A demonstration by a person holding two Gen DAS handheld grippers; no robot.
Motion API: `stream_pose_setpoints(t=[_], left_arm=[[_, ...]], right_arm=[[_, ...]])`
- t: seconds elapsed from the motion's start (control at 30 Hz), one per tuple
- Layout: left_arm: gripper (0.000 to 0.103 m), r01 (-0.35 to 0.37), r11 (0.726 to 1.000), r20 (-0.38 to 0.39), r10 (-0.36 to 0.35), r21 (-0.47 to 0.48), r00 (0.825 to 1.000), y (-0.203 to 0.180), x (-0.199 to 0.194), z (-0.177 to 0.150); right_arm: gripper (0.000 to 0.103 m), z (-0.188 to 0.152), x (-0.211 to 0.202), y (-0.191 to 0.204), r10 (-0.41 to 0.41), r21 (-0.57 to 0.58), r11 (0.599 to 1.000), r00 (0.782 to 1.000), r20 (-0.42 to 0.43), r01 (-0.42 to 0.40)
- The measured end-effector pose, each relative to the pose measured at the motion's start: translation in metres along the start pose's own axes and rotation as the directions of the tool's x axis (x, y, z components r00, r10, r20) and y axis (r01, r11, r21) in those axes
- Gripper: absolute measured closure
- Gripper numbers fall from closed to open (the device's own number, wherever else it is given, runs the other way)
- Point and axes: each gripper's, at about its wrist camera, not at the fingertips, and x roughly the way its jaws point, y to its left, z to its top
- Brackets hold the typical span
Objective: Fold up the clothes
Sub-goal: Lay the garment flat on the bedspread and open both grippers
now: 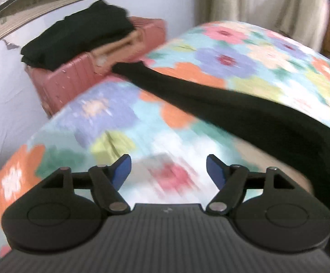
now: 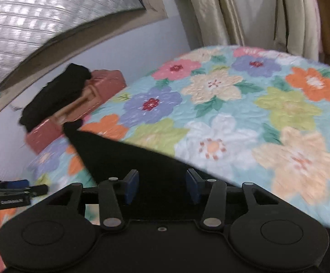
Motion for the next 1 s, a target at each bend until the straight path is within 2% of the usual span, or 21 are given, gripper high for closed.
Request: stream_pose_setpoints(t=[0.07,0.13,0.2,0.27,0.33,0.37,0.4,0.5,0.6,0.7,0.83,0.9,1.0], left_arm=[[0.029,-0.018,1.000,-0.031,0.019,0.012,0.999,-0.013,-0.027,-0.019],[0.028,-0.010,1.000,-0.048,0.009,-0.014,0.999,-0.021,-0.061,-0.036],[0.022,0.032,0.999,-0.038,-0.033,-0.027,0.999,-0.030,-0.098,-0.051],[0.019,0.040,0.999,-0.023,-0.040,-0.001,0.999,-0.041,-0.134,-0.064],[0.011,-0.013,0.999,-0.010,0.014,0.043,1.000,-0.054,-0.166,-0.079],[0.003,-0.045,0.996,0.001,0.045,0.070,0.999,-0.061,-0.182,-0.088],[0.000,-0.067,0.993,0.021,0.065,0.099,0.998,-0.068,-0.195,-0.098],[0.000,-0.061,0.986,0.051,0.054,0.156,0.997,-0.085,-0.224,-0.137],[0.000,0.023,0.990,-0.030,-0.019,0.141,0.999,-0.093,-0.231,-0.167],[0.000,0.088,0.989,-0.083,-0.079,0.120,0.993,-0.101,-0.236,-0.194],[0.000,0.099,0.981,-0.075,-0.088,0.165,0.993,-0.114,-0.245,-0.217],[0.000,0.105,0.974,-0.066,-0.093,0.203,0.993,-0.123,-0.251,-0.224],[0.000,0.075,0.969,-0.003,-0.076,0.237,0.997,-0.134,-0.264,-0.244]], right_arm=[[0.034,-0.015,-0.035,0.006,0.028,-0.016,0.999,1.000,0.001,-0.028],[0.032,-0.031,-0.066,0.011,0.075,-0.027,0.997,0.997,-0.003,-0.075],[0.028,-0.047,-0.097,0.017,0.106,-0.028,0.994,0.994,0.003,-0.105],[0.019,-0.064,-0.126,0.024,0.106,-0.005,0.994,0.994,0.027,-0.106],[0.016,-0.080,-0.151,0.032,0.107,0.012,0.994,0.994,0.033,-0.107],[0.014,-0.088,-0.161,0.036,0.111,0.012,0.994,0.994,0.020,-0.111],[0.013,-0.096,-0.168,0.040,0.116,0.005,0.993,0.993,-0.012,-0.116],[0.013,-0.123,-0.192,0.054,0.116,-0.045,0.992,0.988,-0.100,-0.121],[0.013,-0.150,-0.220,0.055,0.067,-0.074,0.994,0.992,-0.110,-0.075],[0.012,-0.174,-0.240,0.056,-0.018,-0.090,0.996,0.994,-0.108,0.008],[0.012,-0.203,-0.254,0.060,-0.085,-0.100,0.992,0.991,-0.105,0.074],[0.012,-0.214,-0.260,0.060,-0.086,-0.079,0.994,0.989,-0.118,0.077],[0.013,-0.228,-0.270,0.060,-0.074,-0.043,0.997,0.988,-0.139,0.068]])
